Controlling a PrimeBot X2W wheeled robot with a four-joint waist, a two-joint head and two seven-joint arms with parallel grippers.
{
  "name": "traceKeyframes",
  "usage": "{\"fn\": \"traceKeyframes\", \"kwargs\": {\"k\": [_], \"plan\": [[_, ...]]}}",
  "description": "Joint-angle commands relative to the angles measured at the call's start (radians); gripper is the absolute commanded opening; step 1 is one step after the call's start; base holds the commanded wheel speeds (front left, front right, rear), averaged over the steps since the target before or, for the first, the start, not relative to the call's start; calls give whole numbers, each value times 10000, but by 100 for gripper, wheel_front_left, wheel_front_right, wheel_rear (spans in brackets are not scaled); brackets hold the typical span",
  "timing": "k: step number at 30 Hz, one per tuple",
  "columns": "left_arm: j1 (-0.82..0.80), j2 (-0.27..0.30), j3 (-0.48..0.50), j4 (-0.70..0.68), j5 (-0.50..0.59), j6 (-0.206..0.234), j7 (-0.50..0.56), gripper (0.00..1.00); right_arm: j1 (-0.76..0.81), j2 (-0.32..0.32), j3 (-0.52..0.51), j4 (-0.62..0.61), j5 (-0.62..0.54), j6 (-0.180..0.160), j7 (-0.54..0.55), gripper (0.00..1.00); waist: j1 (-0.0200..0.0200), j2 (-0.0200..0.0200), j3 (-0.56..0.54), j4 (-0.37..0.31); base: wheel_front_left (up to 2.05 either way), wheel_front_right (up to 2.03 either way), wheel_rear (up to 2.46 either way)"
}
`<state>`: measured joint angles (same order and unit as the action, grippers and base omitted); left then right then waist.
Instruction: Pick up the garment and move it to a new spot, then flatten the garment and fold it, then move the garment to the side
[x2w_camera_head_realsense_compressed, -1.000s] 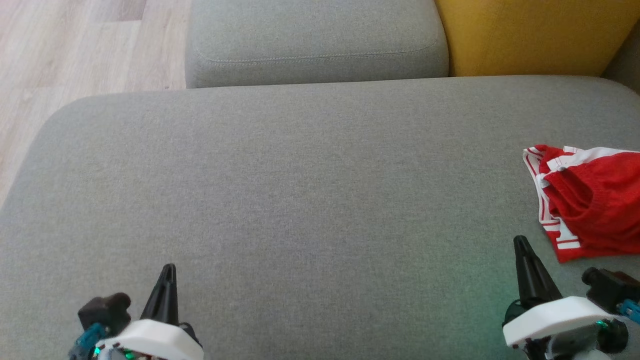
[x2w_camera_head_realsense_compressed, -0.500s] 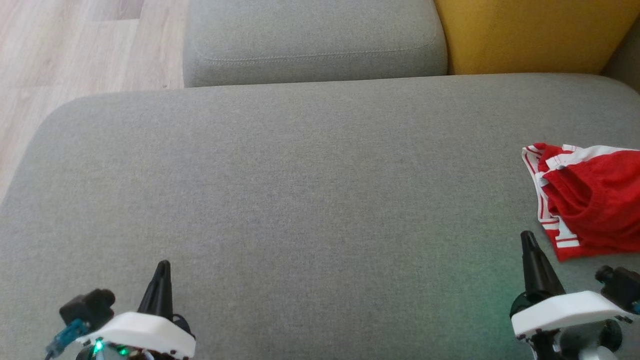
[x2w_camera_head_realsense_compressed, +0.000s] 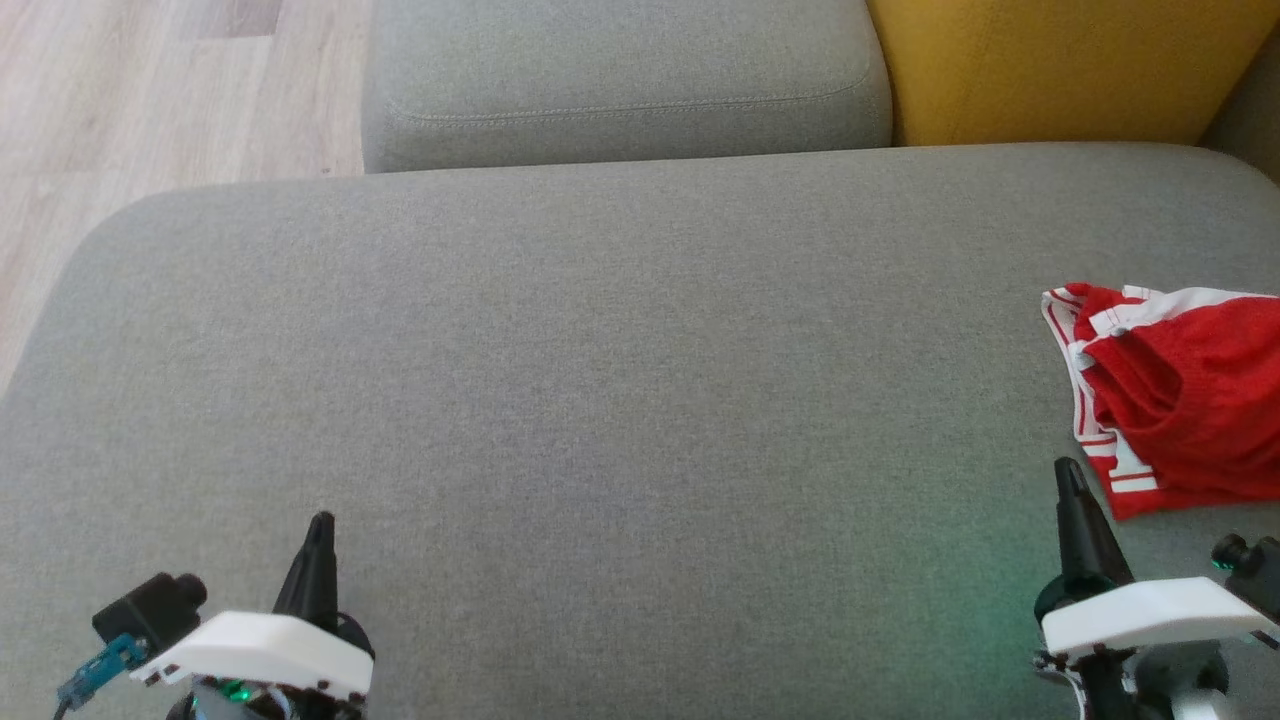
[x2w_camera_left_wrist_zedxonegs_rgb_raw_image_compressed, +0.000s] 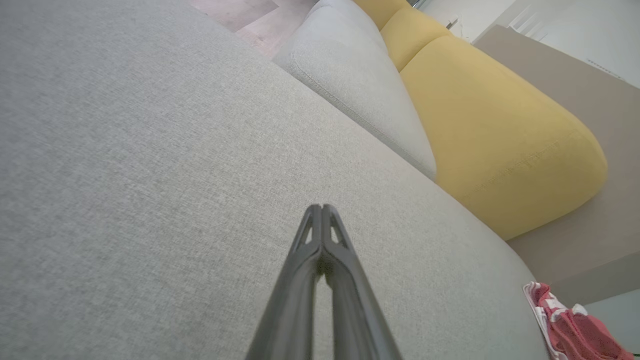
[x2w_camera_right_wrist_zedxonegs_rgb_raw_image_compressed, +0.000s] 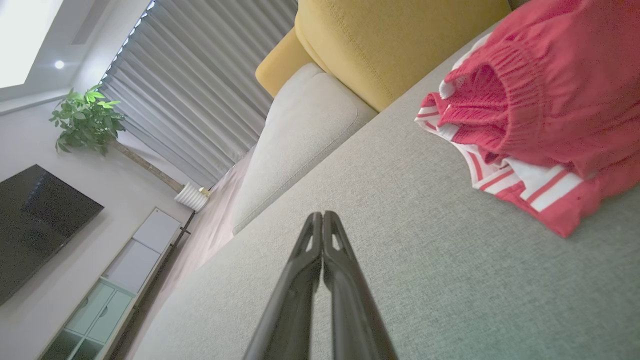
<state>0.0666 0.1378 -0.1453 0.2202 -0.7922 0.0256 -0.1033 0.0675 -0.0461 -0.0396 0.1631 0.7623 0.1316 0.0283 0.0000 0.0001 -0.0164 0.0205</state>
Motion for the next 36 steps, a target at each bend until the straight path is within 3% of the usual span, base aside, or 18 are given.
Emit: {"fn": "traceKeyframes", "kwargs": {"k": [1, 36], "plan": [[-627, 36, 323, -288, -277, -77, 62, 0, -552, -152, 24, -267, 315, -4, 36, 0, 0, -1, 3, -4, 0, 0, 0], [-1153, -316, 1294, -35, -4161, -790, 977, 0, -1119, -176, -238, 247, 4315, -7, 342, 0, 0, -1, 96, -100, 0, 0, 0]]}}
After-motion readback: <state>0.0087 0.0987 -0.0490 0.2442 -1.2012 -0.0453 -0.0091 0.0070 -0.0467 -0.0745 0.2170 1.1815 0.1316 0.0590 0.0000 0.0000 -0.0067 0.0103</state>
